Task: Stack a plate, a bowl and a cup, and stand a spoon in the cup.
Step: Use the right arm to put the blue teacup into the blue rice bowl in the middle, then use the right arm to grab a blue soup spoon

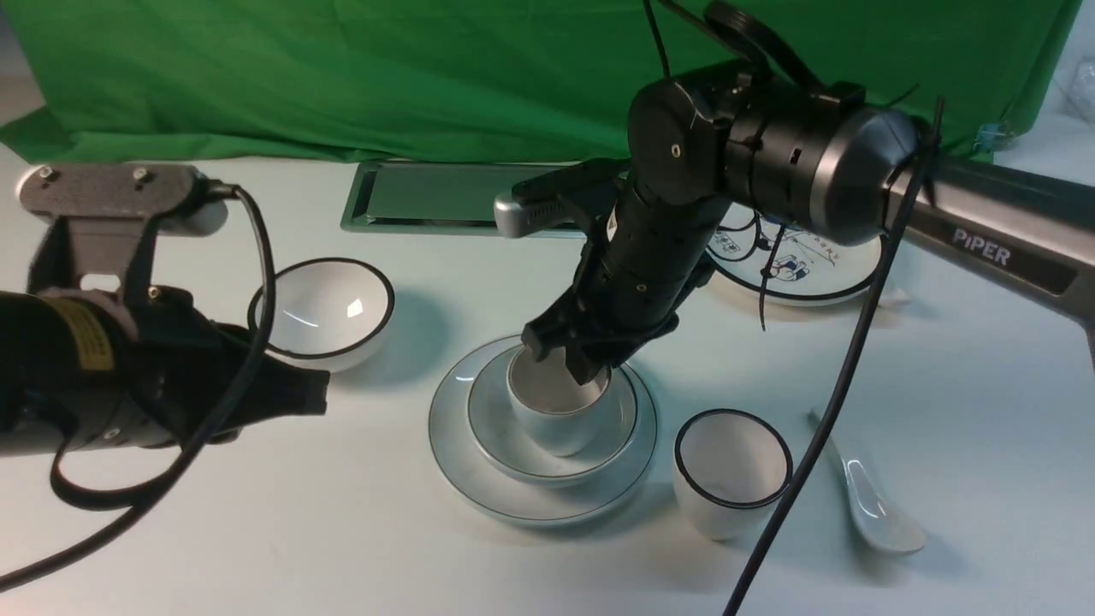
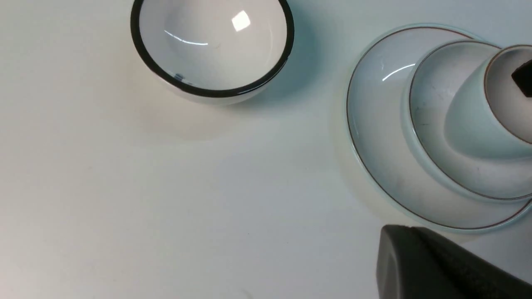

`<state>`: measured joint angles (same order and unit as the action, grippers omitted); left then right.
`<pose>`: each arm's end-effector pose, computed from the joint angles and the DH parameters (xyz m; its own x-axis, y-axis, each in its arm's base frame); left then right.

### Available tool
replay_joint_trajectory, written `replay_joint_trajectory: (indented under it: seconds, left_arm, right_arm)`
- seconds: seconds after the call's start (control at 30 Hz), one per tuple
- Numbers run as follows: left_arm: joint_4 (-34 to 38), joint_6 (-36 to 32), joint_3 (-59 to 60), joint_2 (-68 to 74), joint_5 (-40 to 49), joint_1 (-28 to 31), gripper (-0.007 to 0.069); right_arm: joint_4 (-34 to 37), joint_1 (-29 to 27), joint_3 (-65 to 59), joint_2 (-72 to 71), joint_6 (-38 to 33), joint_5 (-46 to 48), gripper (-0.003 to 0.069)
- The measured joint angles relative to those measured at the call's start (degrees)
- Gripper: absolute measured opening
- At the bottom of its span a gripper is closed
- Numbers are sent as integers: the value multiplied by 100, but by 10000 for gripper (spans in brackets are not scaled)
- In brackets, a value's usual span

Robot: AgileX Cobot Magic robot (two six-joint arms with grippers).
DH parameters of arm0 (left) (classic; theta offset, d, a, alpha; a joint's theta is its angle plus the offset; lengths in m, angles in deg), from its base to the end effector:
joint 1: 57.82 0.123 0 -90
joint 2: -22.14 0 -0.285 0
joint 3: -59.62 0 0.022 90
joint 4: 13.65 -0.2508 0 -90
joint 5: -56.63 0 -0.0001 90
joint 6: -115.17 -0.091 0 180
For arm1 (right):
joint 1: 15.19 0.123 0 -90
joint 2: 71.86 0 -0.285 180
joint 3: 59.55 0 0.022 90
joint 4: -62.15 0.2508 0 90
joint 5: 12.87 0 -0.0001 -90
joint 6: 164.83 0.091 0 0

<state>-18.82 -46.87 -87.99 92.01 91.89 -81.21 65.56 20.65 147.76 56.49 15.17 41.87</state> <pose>0.1975 -0.0802 0.2919 -0.7428 0.0630 -0.6665 0.1933 0.9733 -0.1235 0.3739 0.2755 0.2372 -0.7592 -0.5060 -0.4092 -0.5753 0.8159 0.0584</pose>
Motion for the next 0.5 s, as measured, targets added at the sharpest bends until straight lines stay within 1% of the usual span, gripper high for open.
replay_joint_trajectory:
  seconds: [0.03, 0.07, 0.1, 0.17, 0.23, 0.27, 0.33, 0.37, 0.4, 0.43, 0.47, 0.5]
  left_arm:
    - [-7, 0, 0, 0, 0, 0, 1]
    - [-7, 0, 0, 0, 0, 0, 1]
    - [-21, 0, 0, 0, -8, 0, 1]
    - [-28, 0, 5, 0, -10, 0, 1]
    - [-30, 0, 5, 0, -52, 0, 1]
    - [-30, 0, 5, 0, -64, 0, 1]
    - [-38, 0, 5, 0, -69, 0, 1]
    - [-56, 0, 5, 0, -69, 0, 1]
    - [-56, 0, 5, 0, -69, 0, 1]
    - [-63, 0, 5, 0, -69, 0, 1]
    - [-68, 0, 5, 0, -69, 0, 1]
    - [-68, 0, 5, 0, -69, 0, 1]
  right_arm:
    - [-157, 0, 148, 0, -42, 165, 360]
    - [-157, 0, 184, 0, -49, 164, 360]
    - [-527, 0, 474, -17, -86, 493, 384]
    - [-1284, -6, 964, -104, -76, 1087, 397]
    - [-1835, -91, 1169, -296, 0, 1201, 399]
    - [-1994, -171, 1200, -436, 57, 1201, 399]
    - [-2017, -386, 1186, -612, 115, 1204, 399]
    - [-1799, -746, 1022, -865, 181, 1204, 399]
    - [-1799, -800, 1022, -866, 195, 1204, 400]
    - [-1403, -1239, 709, -1059, 212, 1204, 402]
    - [-1059, -1556, 408, -1147, 186, 1194, 404]
    - [-1005, -1606, 354, -1157, 177, 1193, 404]
